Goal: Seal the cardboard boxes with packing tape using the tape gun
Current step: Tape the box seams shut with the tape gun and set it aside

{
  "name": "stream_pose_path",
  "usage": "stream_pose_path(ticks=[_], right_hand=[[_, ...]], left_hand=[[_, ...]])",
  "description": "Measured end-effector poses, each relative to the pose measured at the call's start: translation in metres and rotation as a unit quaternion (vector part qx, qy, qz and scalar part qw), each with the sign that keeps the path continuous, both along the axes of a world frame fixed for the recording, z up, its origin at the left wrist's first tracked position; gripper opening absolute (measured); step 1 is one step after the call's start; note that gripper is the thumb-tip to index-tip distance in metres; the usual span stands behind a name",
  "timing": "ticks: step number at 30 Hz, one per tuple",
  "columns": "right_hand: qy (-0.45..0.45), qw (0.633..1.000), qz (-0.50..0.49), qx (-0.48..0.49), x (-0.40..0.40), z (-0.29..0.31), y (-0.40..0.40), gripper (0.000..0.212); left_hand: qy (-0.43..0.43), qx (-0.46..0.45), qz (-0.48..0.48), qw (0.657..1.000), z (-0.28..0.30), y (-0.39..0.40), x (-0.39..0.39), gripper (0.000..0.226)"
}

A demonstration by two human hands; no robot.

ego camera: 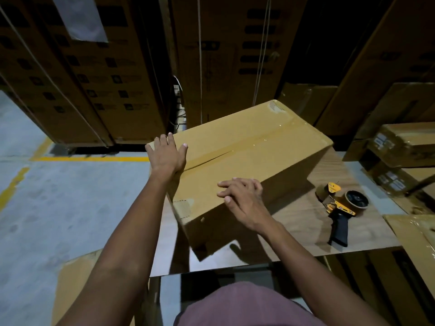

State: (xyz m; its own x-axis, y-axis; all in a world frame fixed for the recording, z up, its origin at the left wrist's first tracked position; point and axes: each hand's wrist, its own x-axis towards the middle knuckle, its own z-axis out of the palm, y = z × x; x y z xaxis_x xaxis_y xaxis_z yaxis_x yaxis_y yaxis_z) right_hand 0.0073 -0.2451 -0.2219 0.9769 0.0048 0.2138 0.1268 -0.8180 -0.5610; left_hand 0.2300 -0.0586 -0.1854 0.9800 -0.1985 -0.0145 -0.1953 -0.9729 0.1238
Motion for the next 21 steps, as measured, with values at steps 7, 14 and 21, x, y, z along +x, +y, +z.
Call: stream_pose_path(ticks=[7,14,21], right_hand=[[0.059,0.994,-0.09,-0.008,0.051,0.012,-0.049,0.048],[0.264,0.946,-0.186,0.024,0.053,0.06,-0.036,0.057],[0.234,0.926,-0.258,-0.144,-0.037,0.045,-0.007,0.07]], left_hand=[[0.001,0.051,0.115,0.992,0.0,0.011,-0.038,0.08],[0.077,0.168,0.13,0.974,0.033,-0.002,-0.1,0.086],[0.089,0.156,0.056,0.982,0.048,-0.029,-0.155,0.068]])
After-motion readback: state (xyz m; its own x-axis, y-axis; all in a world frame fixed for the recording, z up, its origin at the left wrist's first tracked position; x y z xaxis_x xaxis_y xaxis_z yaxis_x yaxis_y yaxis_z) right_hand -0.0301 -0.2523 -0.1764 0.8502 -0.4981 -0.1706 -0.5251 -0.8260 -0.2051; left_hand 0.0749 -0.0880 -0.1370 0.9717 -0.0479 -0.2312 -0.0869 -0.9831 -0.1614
